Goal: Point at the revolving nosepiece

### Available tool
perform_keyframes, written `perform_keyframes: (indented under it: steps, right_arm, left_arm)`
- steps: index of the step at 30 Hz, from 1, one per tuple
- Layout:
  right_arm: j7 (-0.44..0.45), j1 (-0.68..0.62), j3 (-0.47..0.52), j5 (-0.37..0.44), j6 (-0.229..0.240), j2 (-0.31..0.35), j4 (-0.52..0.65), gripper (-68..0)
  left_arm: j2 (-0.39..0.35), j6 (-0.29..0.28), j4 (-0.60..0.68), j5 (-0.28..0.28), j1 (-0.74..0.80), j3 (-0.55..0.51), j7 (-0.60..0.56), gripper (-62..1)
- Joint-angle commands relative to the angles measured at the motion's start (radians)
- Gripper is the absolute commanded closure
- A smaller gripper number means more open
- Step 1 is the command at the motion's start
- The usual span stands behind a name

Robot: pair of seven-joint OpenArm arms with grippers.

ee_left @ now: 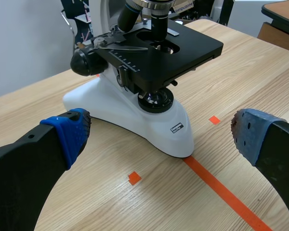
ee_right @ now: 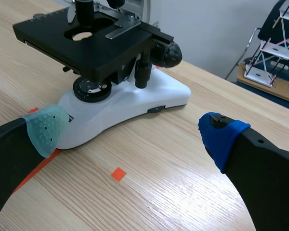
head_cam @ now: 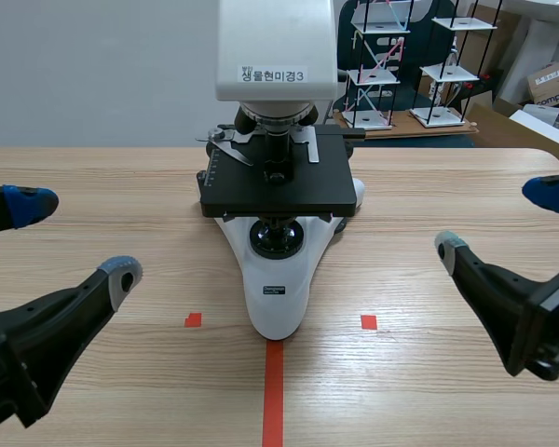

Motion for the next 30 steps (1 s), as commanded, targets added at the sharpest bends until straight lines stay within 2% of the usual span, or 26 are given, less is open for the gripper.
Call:
perform_keyframes:
  steps: [1, 8, 16, 30]
  right_arm:
    - [-0.008, -0.002, 0.006, 0.008, -0.003, -0.010, 0.014, -59.1]
    - [0.018, -0.002, 0.006, 0.003, -0.008, -0.045, 0.014, -59.1]
    - [0.018, -0.002, 0.006, 0.003, -0.034, -0.045, 0.014, -59.1]
    - [0.021, -0.002, 0.006, 0.003, -0.034, -0.045, 0.014, -59.1]
  left_arm:
    - [0.010, 0.000, 0.013, -0.033, 0.002, 0.000, 0.005, -61.5]
    - [0.010, 0.000, 0.013, -0.034, 0.002, 0.000, 0.026, -61.5]
    - [0.010, 0.000, 0.013, -0.034, 0.002, 0.000, 0.026, -61.5]
    - [0.010, 0.000, 0.013, -0.034, 0.002, 0.000, 0.026, -61.5]
